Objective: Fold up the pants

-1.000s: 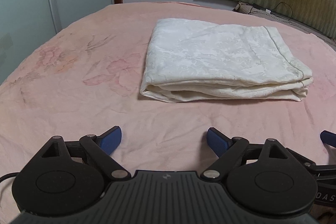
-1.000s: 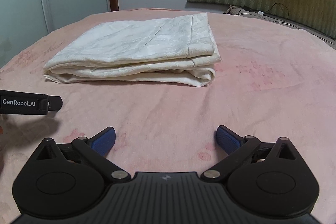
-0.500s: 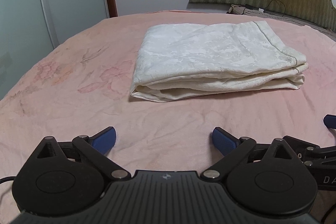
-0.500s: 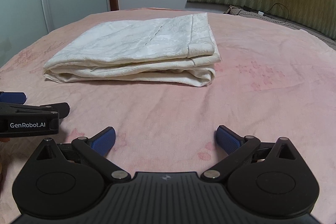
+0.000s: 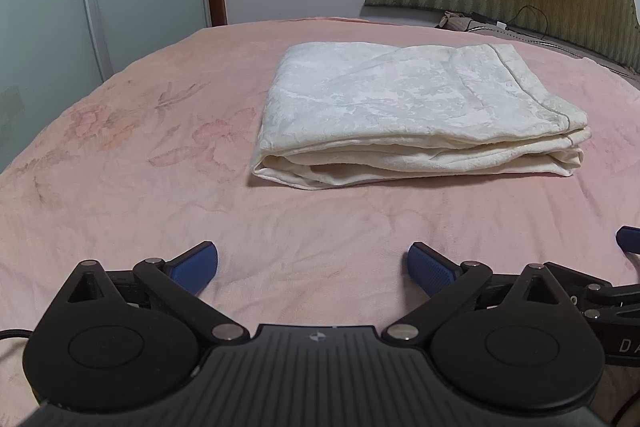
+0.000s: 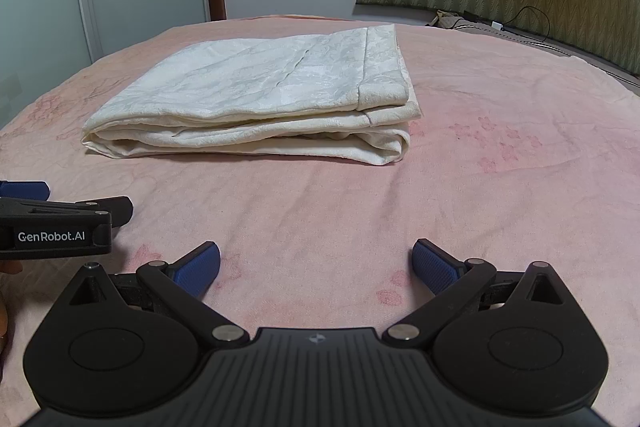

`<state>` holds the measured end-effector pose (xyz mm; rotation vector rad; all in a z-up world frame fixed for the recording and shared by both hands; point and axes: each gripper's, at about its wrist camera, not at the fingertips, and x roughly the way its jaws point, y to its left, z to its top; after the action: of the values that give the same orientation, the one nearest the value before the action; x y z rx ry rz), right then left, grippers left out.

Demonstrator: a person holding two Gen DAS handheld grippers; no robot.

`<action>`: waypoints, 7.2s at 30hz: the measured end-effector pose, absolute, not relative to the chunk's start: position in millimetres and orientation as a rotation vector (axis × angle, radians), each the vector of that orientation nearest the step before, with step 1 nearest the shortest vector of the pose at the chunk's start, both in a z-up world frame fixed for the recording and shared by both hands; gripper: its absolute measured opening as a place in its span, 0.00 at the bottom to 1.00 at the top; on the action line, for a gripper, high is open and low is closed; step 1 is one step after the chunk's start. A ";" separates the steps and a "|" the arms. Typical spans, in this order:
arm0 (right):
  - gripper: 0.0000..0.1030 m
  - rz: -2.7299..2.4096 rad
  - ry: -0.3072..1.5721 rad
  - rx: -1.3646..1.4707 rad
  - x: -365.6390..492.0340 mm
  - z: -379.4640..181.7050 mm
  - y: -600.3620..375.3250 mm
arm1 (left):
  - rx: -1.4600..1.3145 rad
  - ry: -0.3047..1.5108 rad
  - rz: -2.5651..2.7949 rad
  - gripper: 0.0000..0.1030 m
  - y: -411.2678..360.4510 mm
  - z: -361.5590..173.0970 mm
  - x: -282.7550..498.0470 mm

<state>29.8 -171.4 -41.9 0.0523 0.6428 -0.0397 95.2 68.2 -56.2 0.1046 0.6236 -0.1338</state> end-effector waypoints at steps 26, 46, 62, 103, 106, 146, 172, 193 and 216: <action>1.00 -0.039 0.642 0.053 29.9 -42.2 -171.9 | 0.091 0.626 -0.136 1.00 69.2 -57.3 95.0; 1.00 -0.039 0.642 0.053 29.9 -42.2 -171.5 | 0.087 0.627 -0.137 1.00 69.5 -57.6 94.9; 1.00 -0.039 0.642 0.053 30.0 -42.2 -171.5 | 0.086 0.627 -0.138 1.00 69.6 -57.3 94.9; 1.00 -0.040 0.642 0.053 29.8 -42.2 -171.8 | 0.116 0.642 -0.151 0.99 61.3 -42.8 89.6; 1.00 -0.040 0.642 0.053 29.9 -42.2 -171.9 | 0.113 0.637 -0.142 0.99 64.6 -41.7 89.8; 1.00 -0.112 0.649 0.048 46.8 -37.2 -159.0 | 0.146 0.625 -0.100 1.00 72.2 -48.9 117.4; 1.00 -0.123 0.640 0.073 45.6 -40.7 -156.2 | 0.093 0.621 -0.114 1.00 78.6 -55.6 117.3; 1.00 -0.127 0.640 0.085 46.2 -41.0 -154.9 | 0.093 0.622 -0.113 1.00 78.7 -55.9 117.0; 1.00 -0.127 0.640 0.085 46.3 -41.0 -155.0 | 0.089 0.623 -0.115 1.00 78.8 -56.6 116.8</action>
<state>46.3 -155.0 -41.0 0.0848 0.6397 -0.1269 116.8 78.8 -56.6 0.0886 0.6228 -0.1154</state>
